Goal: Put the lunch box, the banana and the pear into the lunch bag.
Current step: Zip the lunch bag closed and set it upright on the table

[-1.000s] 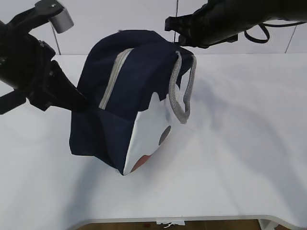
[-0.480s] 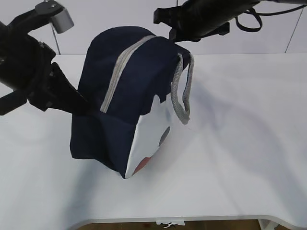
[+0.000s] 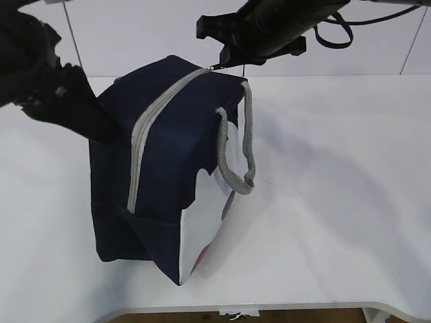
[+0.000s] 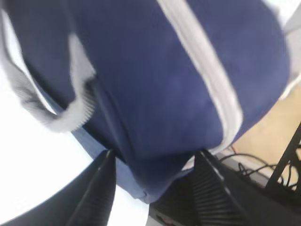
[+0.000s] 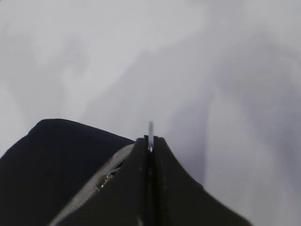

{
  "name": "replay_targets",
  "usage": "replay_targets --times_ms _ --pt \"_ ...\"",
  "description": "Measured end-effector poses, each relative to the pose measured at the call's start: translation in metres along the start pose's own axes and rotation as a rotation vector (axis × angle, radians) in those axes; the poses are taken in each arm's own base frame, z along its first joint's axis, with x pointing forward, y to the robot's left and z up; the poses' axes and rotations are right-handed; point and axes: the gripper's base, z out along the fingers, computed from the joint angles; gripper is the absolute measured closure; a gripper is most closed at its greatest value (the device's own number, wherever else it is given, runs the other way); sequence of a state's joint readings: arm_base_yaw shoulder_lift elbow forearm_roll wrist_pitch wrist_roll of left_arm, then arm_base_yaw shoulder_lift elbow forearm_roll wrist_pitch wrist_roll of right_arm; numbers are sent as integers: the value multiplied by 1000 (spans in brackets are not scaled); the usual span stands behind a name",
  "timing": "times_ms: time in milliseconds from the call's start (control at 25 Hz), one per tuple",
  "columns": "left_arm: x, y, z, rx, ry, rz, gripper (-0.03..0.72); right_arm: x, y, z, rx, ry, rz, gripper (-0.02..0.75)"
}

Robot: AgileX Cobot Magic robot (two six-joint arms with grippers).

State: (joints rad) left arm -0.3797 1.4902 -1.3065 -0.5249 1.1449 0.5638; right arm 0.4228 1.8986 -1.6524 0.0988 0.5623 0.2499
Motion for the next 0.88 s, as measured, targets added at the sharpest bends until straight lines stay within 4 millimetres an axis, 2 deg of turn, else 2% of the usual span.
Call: replay_targets --times_ms 240,360,680,880 --pt "-28 -7 -31 -38 -98 -18 286 1 1 0 -15 8 22 737" --pt "-44 -3 -34 -43 -109 -11 286 1 2 0 -17 9 26 737" --pt "-86 30 2 -21 -71 -38 286 1 2 0 -18 9 27 737" --pt "-98 50 31 -4 -43 -76 286 0 2 0 -21 4 29 737"
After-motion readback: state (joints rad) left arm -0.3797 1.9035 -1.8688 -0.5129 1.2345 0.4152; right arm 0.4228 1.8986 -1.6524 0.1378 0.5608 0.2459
